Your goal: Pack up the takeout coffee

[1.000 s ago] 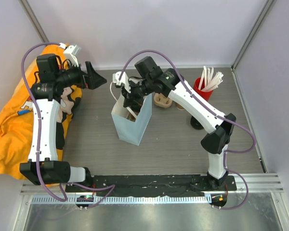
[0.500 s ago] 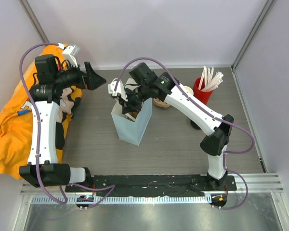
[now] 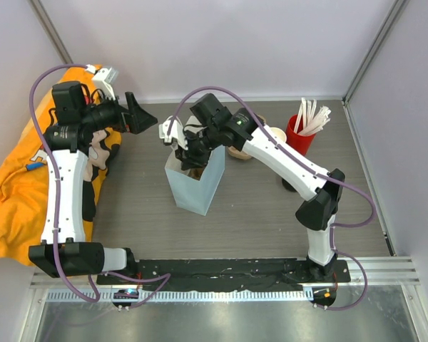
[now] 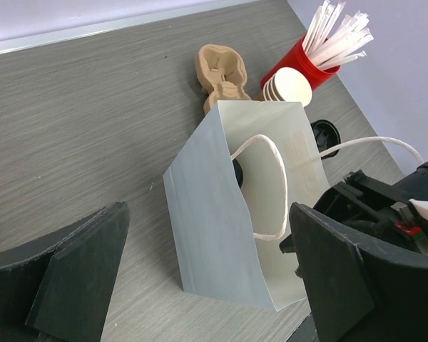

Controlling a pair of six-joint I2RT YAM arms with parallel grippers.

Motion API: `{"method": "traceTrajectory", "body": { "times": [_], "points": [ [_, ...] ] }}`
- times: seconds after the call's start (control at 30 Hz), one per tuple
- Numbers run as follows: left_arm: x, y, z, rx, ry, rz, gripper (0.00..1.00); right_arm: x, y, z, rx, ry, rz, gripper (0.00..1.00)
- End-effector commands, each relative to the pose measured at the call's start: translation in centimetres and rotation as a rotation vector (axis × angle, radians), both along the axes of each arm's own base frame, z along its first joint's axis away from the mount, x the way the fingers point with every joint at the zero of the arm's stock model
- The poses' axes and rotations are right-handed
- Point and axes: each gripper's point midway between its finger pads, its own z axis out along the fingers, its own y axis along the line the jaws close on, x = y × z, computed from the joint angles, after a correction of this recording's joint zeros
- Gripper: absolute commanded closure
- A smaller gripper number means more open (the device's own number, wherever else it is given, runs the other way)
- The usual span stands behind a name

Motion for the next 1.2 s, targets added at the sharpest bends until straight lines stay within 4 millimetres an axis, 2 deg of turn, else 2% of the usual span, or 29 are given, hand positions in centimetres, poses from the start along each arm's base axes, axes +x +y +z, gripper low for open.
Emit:
{"method": "traceTrajectory", "body": {
  "times": [0.0, 0.13, 0.33, 0.53, 0.8, 1.03, 1.17],
  "points": [
    [-0.5, -0.2, 1.7, -0.016, -0.064, -0.015, 0.0, 0.5, 1.0, 3.8, 0.089, -0.06, -0.011, 0.59],
    [-0.6, -0.2, 1.7, -0.016, -0.065, -0.017, 0.0, 0.4, 0.9, 5.0, 0.106, -0.07, -0.014, 0.4],
    [-0.6, -0.3, 1.8, -0.018, -0.066, -0.021, 0.0, 0.4, 0.5, 6.4, 0.125, -0.096, -0.031, 0.27],
    [-0.7, -0.3, 1.9, -0.019, -0.066, -0.022, 0.0, 0.4, 0.2, 7.9, 0.145, -0.112, -0.041, 0.24],
    [-0.9, -0.3, 1.9, -0.016, -0.071, -0.023, 0.0, 0.4, -0.2, 11.4, 0.207, -0.163, -0.069, 0.19],
    [-1.1, -0.2, 2.1, -0.009, -0.081, -0.022, 0.0, 2.6, -1.9, 15.3, 0.294, -0.213, -0.176, 0.16],
    [-1.3, -0.3, 2.2, -0.007, -0.085, -0.028, 0.0, 4.1, -3.2, 16.7, 0.343, -0.196, -0.234, 0.15]
  ]
}}
